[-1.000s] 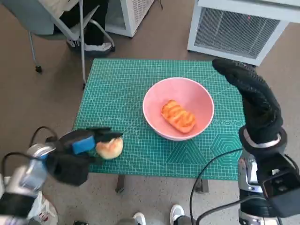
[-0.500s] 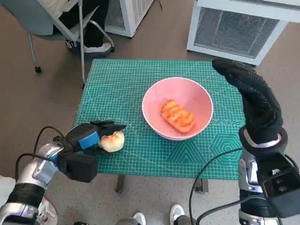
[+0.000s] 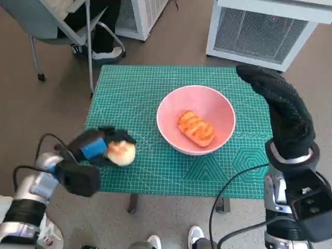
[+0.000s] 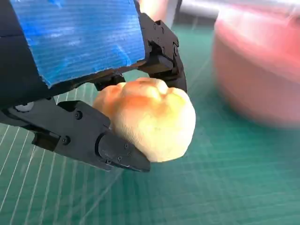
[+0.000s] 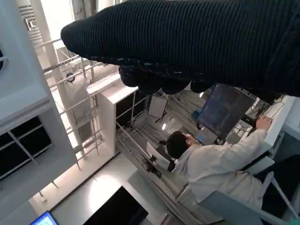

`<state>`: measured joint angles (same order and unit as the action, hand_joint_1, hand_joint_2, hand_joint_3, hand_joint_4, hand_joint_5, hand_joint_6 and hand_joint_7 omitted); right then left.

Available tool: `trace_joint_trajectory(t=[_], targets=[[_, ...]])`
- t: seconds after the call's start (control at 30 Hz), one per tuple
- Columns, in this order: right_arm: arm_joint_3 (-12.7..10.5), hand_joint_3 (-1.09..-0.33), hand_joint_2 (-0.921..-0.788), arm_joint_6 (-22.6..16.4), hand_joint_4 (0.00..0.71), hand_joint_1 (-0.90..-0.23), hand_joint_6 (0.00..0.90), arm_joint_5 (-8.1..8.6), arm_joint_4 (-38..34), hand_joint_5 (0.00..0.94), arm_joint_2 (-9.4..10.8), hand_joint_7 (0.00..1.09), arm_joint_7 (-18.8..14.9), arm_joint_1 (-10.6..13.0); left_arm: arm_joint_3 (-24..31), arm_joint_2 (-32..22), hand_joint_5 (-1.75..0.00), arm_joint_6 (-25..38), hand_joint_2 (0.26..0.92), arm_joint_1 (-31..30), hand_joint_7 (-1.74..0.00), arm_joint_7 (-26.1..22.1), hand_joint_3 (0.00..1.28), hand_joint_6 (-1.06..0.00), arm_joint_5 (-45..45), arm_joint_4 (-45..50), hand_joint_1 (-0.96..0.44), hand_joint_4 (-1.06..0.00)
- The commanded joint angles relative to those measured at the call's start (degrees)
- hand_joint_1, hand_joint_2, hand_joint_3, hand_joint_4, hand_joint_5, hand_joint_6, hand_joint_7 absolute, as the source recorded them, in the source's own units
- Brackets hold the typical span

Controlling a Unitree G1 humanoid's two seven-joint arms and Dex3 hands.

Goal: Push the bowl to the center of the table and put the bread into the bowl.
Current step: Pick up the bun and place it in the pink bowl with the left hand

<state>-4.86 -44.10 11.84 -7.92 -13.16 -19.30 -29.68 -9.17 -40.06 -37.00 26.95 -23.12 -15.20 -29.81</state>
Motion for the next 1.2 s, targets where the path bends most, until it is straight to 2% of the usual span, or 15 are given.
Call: trace_joint_trajectory(t=[0.03,0.27,0.53,0.73,1.03,1.1,1.17,1.2], targets=[[-0.27,-0.737,-0.921,-0.09,0.3,-0.552,-0.001,0.68,-0.74,0.001,0.04,0.66,-0.43,0.25,3.11,0.39,-1.43,1.88,0.92,2.96,-1.2,-0.8,0.19,-0.56,3.86,6.27,0.0,-0.48],[-0.39,-0.735,-0.921,-0.18,0.301,-0.553,-0.001,0.49,-1.0,0.001,-0.1,0.66,-0.39,-0.08,4.31,4.42,-1.34,6.28,0.92,8.57,-1.16,0.33,0.14,-0.6,5.19,12.49,0.0,-0.55],[-0.37,-0.735,-0.921,-0.72,0.301,-0.557,-0.001,-0.78,-1.6,0.001,0.08,0.66,0.09,-0.57,0.91,12.71,-1.3,7.96,0.92,16.54,-1.13,4.91,0.11,-0.63,-0.05,12.62,0.0,-0.6],[-0.28,-0.734,-0.921,-0.63,0.301,-0.565,-0.001,-1.36,-1.69,0.001,0.08,0.66,0.23,-0.9,-3.67,17.62,-1.24,7.6,0.92,23.93,-1.14,5.42,0.09,-0.64,-4.35,4.28,0.0,-0.63],[-0.48,-0.735,-0.921,-0.57,0.302,-0.566,-0.001,-1.63,-0.85,0.001,-0.33,0.67,0.26,-0.61,-9.12,24.03,-1.23,7.82,0.92,33.01,-1.21,5.02,0.11,-0.62,-8.07,-14.68,0.0,-0.61],[-0.57,-0.736,-0.921,-0.75,0.304,-0.567,-0.001,-1.73,-0.75,0.002,-0.36,0.67,0.3,-0.49,-10.37,25.2,-1.26,9.38,0.92,34.35,-1.23,4.43,0.13,-0.6,-9.26,-18.12,0.0,-0.57],[-0.66,-0.738,-0.921,-0.9,0.306,-0.567,-0.001,-1.84,-0.65,0.003,-0.38,0.67,0.35,-0.39,-11.75,26.0,-1.37,11.42,0.921,35.47,-1.35,3.22,0.23,-0.48,-10.47,-20.66,0.0,-0.46],[-0.7,-0.738,-0.921,-0.95,0.306,-0.567,-0.001,-1.89,-0.6,0.003,-0.38,0.67,0.38,-0.35,-12.32,26.3,-1.21,12.35,0.903,35.92,-1.24,2.59,0.23,-0.41,-10.95,-21.6,-0.01,-0.39]])
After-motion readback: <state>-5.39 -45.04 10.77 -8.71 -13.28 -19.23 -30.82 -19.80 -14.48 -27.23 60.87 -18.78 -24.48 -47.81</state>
